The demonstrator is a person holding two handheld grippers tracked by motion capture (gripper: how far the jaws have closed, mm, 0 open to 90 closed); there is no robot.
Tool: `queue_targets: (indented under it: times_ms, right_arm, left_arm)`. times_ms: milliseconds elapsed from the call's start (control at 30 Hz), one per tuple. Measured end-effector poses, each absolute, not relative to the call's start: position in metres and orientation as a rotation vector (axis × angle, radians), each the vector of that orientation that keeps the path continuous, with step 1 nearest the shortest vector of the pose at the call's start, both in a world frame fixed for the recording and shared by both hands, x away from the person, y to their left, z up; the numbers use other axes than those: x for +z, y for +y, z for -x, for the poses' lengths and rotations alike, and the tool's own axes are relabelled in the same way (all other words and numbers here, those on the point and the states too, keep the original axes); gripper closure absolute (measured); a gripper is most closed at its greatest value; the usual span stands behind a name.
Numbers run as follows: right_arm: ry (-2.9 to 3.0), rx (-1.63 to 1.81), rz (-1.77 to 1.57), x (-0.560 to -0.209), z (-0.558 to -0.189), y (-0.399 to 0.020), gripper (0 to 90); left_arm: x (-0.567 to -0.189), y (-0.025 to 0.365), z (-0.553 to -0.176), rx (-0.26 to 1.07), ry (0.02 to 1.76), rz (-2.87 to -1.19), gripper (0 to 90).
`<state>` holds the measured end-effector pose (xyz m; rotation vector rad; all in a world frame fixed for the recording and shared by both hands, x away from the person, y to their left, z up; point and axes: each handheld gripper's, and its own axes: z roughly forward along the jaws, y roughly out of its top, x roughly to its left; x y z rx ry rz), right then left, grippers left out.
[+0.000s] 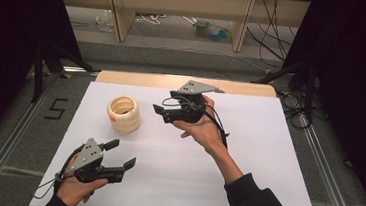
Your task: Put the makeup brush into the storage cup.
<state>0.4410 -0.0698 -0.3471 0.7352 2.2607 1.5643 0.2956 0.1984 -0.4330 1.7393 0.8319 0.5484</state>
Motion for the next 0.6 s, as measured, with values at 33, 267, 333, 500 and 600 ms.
queue_targets:
  times_ms: [33, 267, 333, 500, 600]
  right_arm:
    - [2.259, 1.561, -0.745, -0.347, -0.439, -0.072, 26.3]
    - [2.239, 1.563, -0.737, -0.352, -0.431, -0.088, 26.2]
    - [2.226, 1.566, -0.753, -0.355, -0.429, -0.092, 26.0]
    - [2.236, 1.575, -0.776, -0.362, -0.423, -0.1, 25.8]
    - [2.234, 1.579, -0.776, -0.365, -0.419, -0.103, 26.0]
  left_arm:
    - [-0.433, 0.198, -0.295, 0.545, 0.837, -1.736, 19.1]
    - [-0.434, 0.198, -0.296, 0.544, 0.833, -1.728, 19.1]
    - [-0.433, 0.199, -0.298, 0.564, 0.799, -1.744, 19.0]
    - [-0.433, 0.198, -0.296, 0.541, 0.829, -1.735, 19.0]
    - [-0.433, 0.198, -0.296, 0.54, 0.831, -1.731, 19.0]
